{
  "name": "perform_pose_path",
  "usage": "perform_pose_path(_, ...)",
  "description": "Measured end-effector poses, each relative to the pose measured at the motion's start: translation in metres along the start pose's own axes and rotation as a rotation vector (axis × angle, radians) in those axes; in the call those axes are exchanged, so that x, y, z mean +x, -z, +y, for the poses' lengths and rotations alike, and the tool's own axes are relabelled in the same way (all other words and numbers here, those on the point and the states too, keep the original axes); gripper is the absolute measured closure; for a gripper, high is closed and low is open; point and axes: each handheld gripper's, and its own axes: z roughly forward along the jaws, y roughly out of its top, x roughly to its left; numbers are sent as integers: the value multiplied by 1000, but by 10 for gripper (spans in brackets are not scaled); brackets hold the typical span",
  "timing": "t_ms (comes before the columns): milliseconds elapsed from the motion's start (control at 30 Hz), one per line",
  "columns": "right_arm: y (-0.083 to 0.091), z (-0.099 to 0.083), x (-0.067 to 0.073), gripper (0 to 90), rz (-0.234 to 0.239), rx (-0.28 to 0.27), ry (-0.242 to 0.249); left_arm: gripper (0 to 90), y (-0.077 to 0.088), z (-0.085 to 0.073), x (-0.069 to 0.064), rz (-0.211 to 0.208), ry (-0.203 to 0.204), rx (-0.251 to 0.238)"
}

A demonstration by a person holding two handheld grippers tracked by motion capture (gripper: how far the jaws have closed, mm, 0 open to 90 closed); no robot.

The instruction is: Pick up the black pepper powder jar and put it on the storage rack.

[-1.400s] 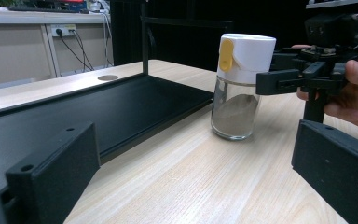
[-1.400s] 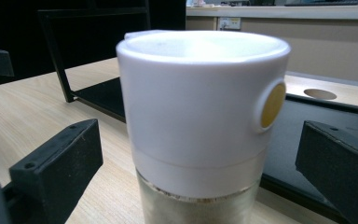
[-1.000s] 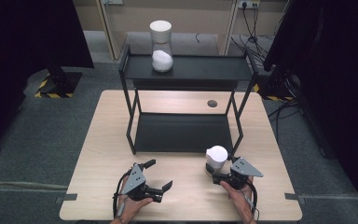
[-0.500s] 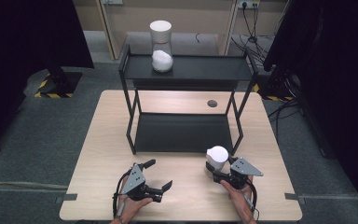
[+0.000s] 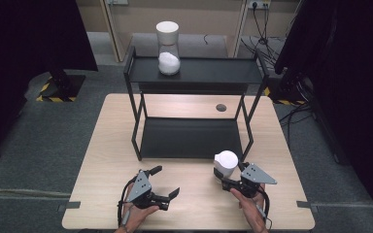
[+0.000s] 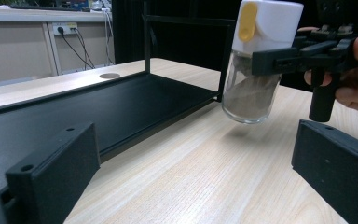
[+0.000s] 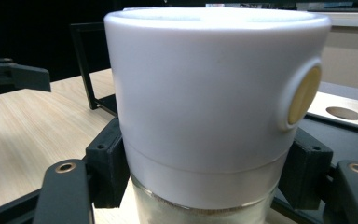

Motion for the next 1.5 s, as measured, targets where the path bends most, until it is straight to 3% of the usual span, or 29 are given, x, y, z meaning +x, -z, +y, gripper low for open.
perform_pose_path(300, 1, 14, 1, 307, 16, -3, -1, 2, 0, 0, 0, 4, 3, -2)
perform_pose_path(567, 1, 38, -2, 308, 49, -35, -19, 2, 0, 0, 0, 6, 4, -2)
perform_pose_path(933, -3, 91, -9, 308, 93, -58, -2, 2, 0, -1, 0, 11, 6, -2)
perform_pose_path(1500, -15, 175, -16, 308, 118, -68, 50, 2, 0, -1, 0, 14, 6, 0)
